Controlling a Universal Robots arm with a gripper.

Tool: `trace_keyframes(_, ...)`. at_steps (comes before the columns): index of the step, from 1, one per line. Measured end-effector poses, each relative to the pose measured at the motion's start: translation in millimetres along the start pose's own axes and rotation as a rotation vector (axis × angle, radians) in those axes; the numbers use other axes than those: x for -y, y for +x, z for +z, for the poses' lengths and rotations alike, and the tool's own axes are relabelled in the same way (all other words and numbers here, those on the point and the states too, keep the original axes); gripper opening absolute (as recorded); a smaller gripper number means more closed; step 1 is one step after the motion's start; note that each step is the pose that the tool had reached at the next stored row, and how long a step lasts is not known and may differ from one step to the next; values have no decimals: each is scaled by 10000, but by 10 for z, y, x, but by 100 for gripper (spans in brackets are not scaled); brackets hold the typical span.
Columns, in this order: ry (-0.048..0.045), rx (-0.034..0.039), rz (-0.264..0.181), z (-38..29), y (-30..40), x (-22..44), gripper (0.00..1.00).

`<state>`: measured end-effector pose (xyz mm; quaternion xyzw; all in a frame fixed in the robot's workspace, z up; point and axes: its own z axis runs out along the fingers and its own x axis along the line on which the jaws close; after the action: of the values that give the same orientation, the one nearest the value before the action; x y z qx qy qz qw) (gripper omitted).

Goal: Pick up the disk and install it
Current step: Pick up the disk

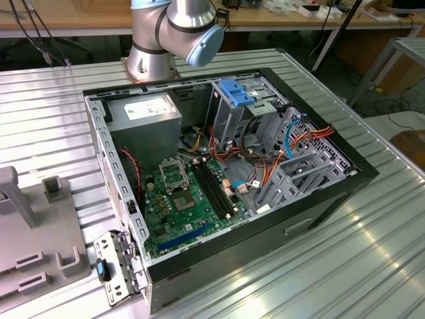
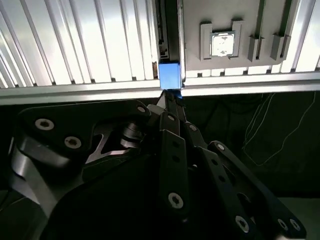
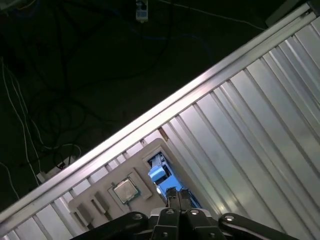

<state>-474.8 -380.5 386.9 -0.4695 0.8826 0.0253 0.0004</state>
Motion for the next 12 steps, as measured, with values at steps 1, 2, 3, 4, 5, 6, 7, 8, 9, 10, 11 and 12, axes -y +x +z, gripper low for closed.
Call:
trace_keyframes(1,-3,-5,-112,0,0,0,11)
trace_keyframes(2,-8,-14,-338,0,0,0,11)
trace_keyframes(3,-13,-23,-535,0,0,0,11)
trace_keyframes(4,-16,-29,-652,0,0,0,11)
trace_keyframes(5,-20,-34,-779,0,0,0,11)
trace_keyframes(6,-24,-43,-969,0,0,0,11)
trace_keyframes(7,-27,-49,-1099,0,0,0,11)
trace_keyframes(8,-32,-59,-1325,0,0,0,11)
trace_keyframes(9,-35,-64,-1446,0,0,-1,11)
trace_keyframes(10,-39,-71,-1607,0,0,-1,11)
trace_keyframes(11,-45,-81,-1837,1,0,-1,11)
trace_keyframes(12,-53,-97,-2183,2,0,0,11)
